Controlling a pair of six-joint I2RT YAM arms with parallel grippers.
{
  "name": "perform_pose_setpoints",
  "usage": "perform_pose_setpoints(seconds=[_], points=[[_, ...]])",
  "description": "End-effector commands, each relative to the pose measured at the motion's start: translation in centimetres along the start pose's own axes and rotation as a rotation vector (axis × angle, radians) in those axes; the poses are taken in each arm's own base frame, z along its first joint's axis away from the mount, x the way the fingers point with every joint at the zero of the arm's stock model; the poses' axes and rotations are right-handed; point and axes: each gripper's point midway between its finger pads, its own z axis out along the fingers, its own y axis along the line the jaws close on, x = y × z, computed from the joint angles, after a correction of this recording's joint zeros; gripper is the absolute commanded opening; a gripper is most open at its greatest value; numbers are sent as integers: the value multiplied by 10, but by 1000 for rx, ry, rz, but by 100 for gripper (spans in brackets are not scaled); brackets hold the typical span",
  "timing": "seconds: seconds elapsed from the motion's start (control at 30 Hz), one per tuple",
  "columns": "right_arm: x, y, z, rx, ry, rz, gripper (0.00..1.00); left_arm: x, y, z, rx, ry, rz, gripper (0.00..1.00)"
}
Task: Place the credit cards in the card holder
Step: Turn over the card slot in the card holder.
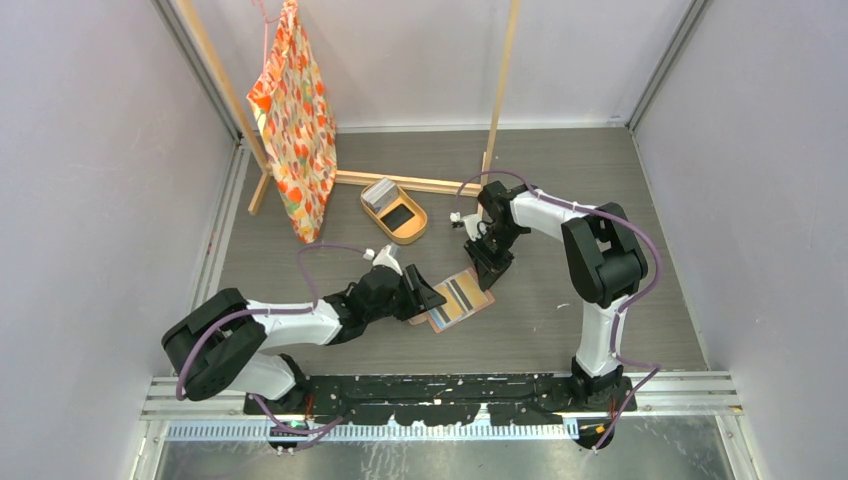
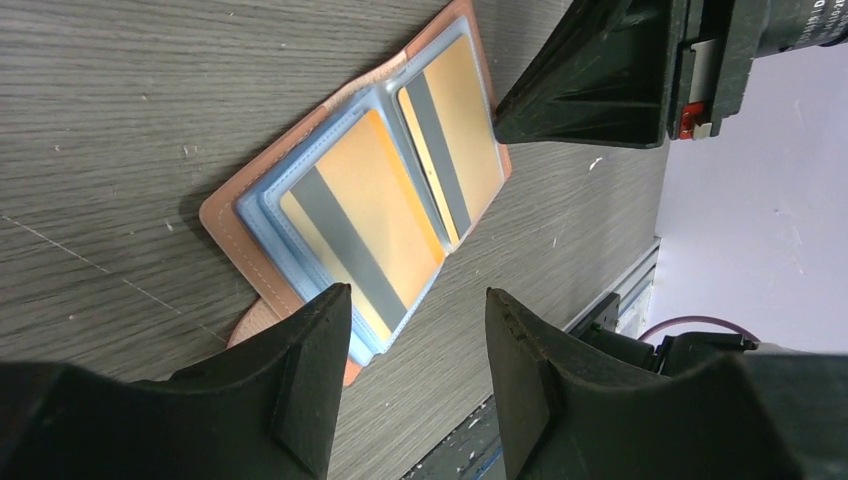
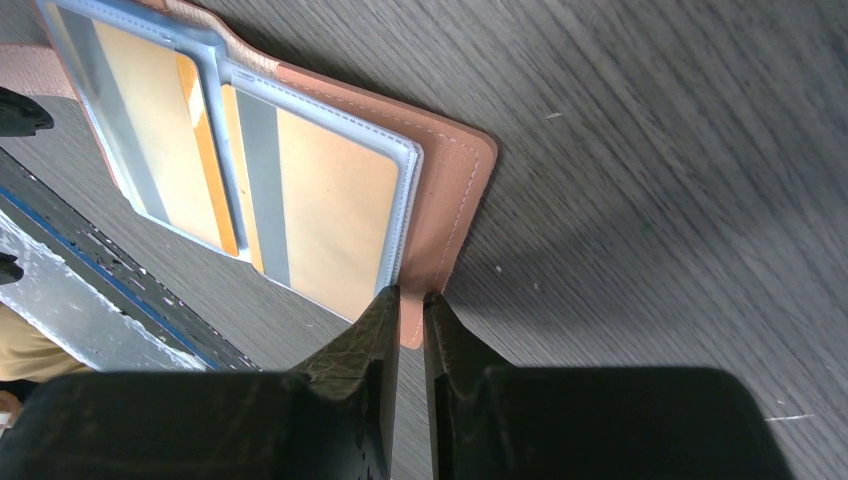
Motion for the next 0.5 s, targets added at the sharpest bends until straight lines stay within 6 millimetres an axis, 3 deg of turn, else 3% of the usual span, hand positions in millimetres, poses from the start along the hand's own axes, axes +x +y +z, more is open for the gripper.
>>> perform_pose_setpoints(seconds=[0.0,0.47], points=[[-4,0,-2,9,6,-10,20,-6,-14,0,29,-16,16,53],[-4,1,-2,7,7,-12,20,-2,-6,8,9,-3,0,54]])
